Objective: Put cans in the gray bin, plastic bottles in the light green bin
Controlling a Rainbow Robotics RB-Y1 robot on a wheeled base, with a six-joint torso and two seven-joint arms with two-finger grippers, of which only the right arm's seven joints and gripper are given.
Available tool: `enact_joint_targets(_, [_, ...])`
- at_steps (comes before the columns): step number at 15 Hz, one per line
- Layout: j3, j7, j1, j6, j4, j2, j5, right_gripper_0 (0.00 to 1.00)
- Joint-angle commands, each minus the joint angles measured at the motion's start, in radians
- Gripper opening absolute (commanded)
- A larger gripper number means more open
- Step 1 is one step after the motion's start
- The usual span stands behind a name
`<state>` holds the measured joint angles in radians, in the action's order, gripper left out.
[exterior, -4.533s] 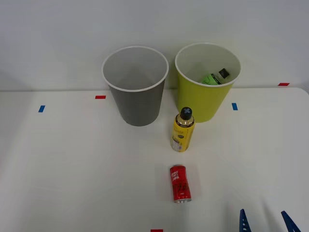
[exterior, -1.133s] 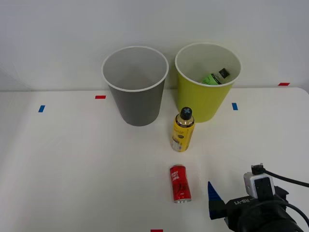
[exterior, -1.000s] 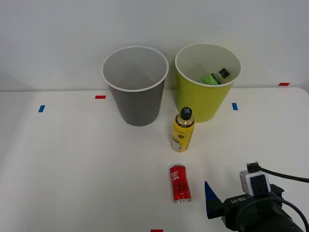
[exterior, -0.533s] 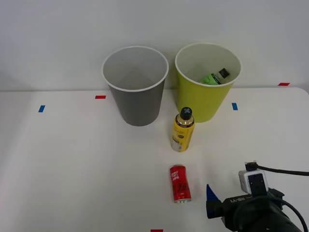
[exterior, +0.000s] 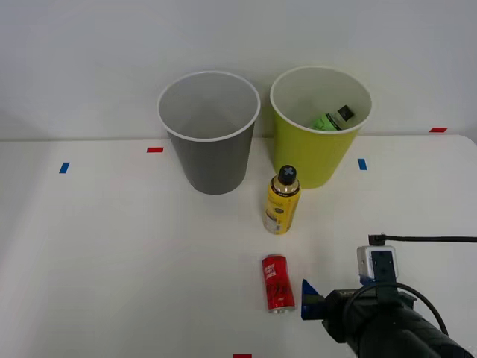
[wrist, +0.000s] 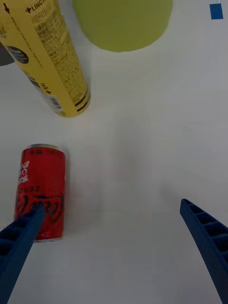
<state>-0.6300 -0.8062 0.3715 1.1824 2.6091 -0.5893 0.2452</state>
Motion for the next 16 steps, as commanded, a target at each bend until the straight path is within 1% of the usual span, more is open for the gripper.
enact_joint_targets(1, [0.009, 0.009, -0.069, 0.0, -0.06, 0.019, -0.067, 0.97])
enact_joint_targets(3, [0.021, 0.021, -0.102, 0.003, -0.086, 0.017, -0.107, 0.96])
enact_joint_targets(4, [0.019, 0.025, -0.117, 0.029, -0.087, 0.017, -0.113, 0.96])
enact_joint_targets(5, [0.023, 0.036, -0.135, 0.071, -0.084, 0.022, -0.145, 0.96])
enact_joint_targets(7, [0.023, 0.117, -0.166, 0.132, -0.075, 0.029, -0.198, 0.96])
enact_joint_targets(12, [0.023, 0.237, -0.206, 0.171, -0.075, 0.042, -0.262, 0.95])
enact_joint_targets(14, [0.023, 0.248, -0.22, 0.169, -0.08, 0.057, -0.267, 0.95])
enact_joint_targets(16, [0.023, 0.245, -0.26, 0.152, -0.127, 0.082, -0.293, 0.95])
